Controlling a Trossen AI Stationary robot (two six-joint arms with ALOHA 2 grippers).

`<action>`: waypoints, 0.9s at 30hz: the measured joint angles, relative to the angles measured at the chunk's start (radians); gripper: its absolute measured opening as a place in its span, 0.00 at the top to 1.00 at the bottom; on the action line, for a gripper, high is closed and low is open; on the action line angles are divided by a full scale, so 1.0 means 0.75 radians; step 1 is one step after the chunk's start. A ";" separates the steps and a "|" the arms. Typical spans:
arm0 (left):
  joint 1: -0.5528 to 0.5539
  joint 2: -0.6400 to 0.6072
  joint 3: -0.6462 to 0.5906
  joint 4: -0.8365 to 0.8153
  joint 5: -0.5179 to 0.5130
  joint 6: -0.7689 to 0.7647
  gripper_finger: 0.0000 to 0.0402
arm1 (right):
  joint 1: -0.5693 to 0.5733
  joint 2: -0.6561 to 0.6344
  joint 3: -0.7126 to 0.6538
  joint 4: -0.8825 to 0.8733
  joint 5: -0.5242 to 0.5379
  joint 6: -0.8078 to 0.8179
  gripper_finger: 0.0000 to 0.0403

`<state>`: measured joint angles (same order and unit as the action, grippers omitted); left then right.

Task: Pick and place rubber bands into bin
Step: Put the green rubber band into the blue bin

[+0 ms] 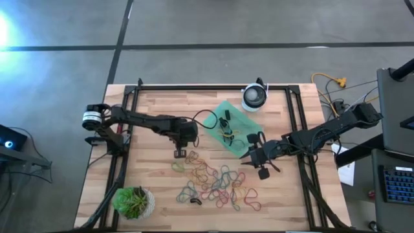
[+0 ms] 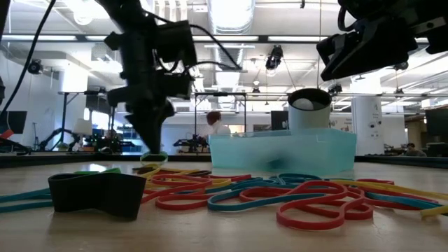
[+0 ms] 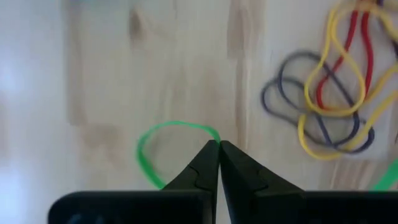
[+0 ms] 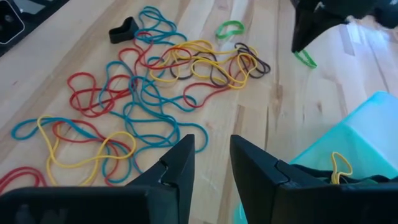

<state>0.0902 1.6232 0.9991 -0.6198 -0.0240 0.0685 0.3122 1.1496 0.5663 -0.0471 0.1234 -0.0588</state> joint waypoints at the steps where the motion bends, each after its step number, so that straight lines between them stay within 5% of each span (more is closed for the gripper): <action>1: 0.000 -0.002 0.020 -0.001 -0.018 0.010 1.00 | 0.000 0.000 0.000 0.000 0.000 0.000 0.76; 12: 0.002 -0.006 0.290 0.050 -0.131 0.185 1.00 | 0.000 0.000 0.000 0.000 0.000 -0.001 0.76; 27: 0.051 -0.007 0.328 0.692 -0.131 0.415 1.00 | 0.000 0.001 0.000 -0.002 0.000 -0.001 0.76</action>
<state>0.1283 1.6180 1.2452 -0.1012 -0.1219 0.3800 0.3122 1.1500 0.5663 -0.0486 0.1233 -0.0593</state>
